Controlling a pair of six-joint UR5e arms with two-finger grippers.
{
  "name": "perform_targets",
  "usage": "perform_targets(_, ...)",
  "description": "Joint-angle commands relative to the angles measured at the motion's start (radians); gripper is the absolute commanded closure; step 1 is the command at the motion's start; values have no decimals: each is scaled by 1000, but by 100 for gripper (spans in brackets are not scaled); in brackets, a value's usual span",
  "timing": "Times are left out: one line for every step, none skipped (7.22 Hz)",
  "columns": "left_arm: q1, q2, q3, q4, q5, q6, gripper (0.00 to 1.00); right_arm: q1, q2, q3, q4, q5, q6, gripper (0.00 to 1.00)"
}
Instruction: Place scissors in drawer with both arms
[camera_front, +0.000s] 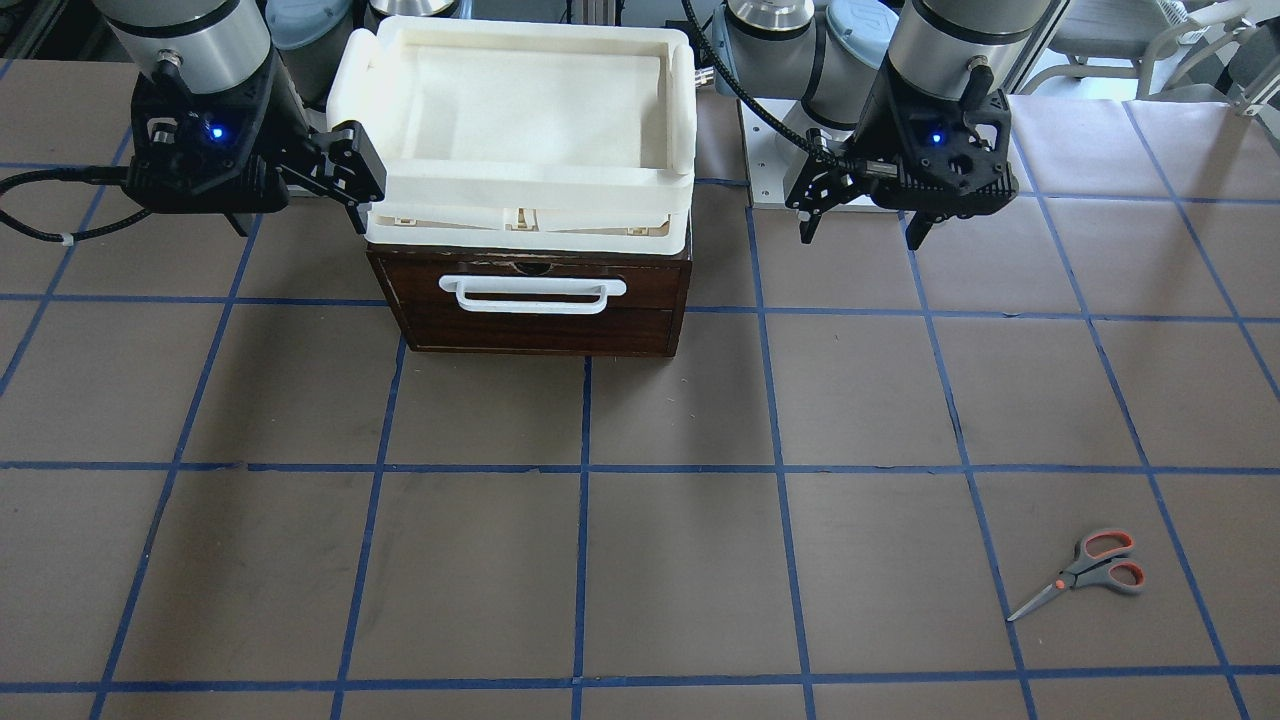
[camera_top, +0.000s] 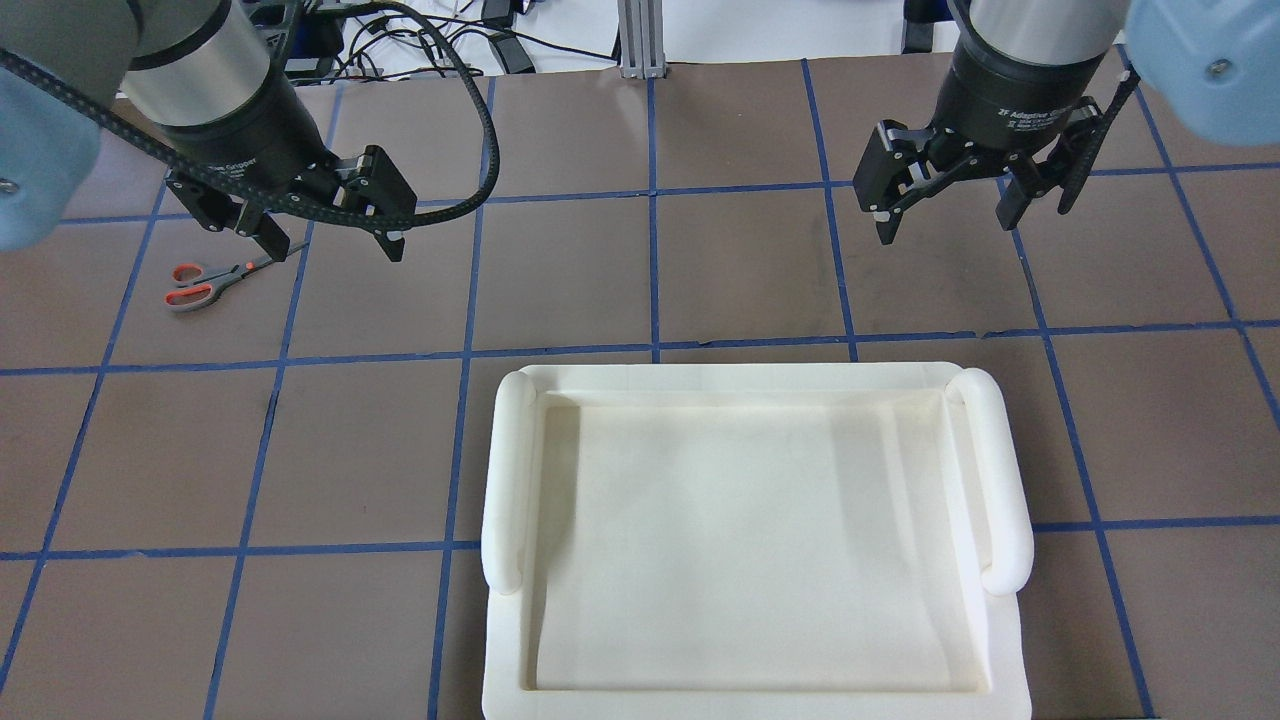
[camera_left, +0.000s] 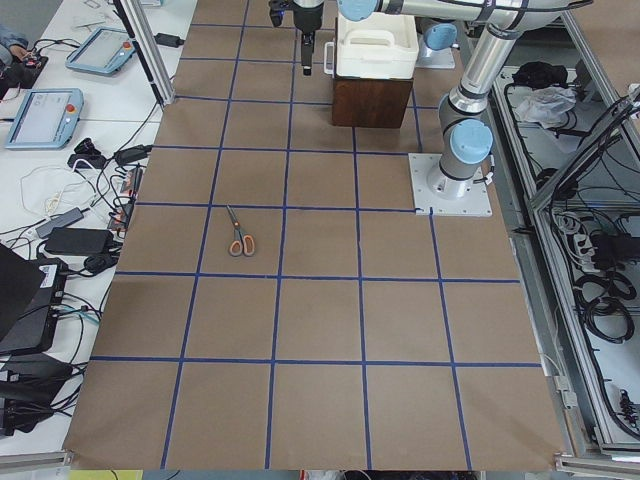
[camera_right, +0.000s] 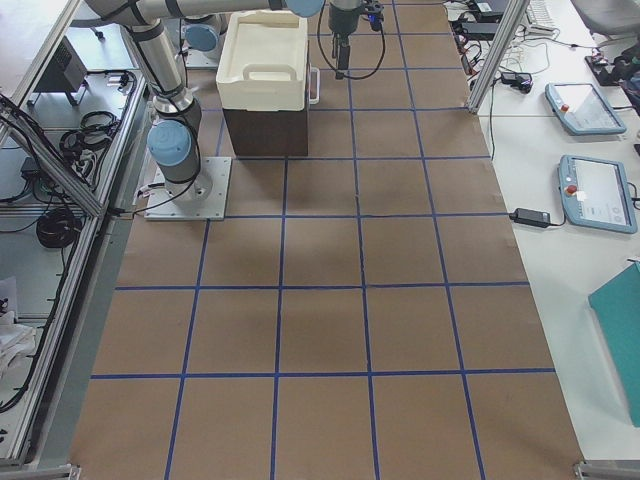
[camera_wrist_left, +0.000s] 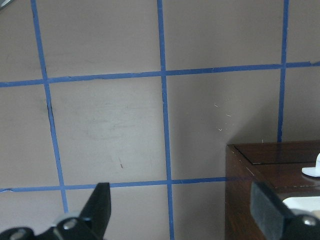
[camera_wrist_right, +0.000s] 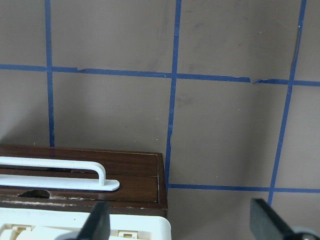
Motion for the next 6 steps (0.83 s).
perform_targets(1,0,0,0,0,0,0,0,2,0,0,-2,5,0)
perform_targets(-1,0,0,0,0,3,0,-2,-1,-1,-1,3,-1,0)
perform_targets(4,-8,5,3,3,38,0,-3,-6,-1,-50,27,4,0)
perform_targets(55,-30,-2,118,11,210,0,-3,0,0,-81,61,4,0)
perform_targets(165,-55,-35,132,9,449,0,-8,0,0,-98,64,8,0)
perform_targets(248,-108,-76,179,11,699,0,-20,5,2,-102,46,162,0)
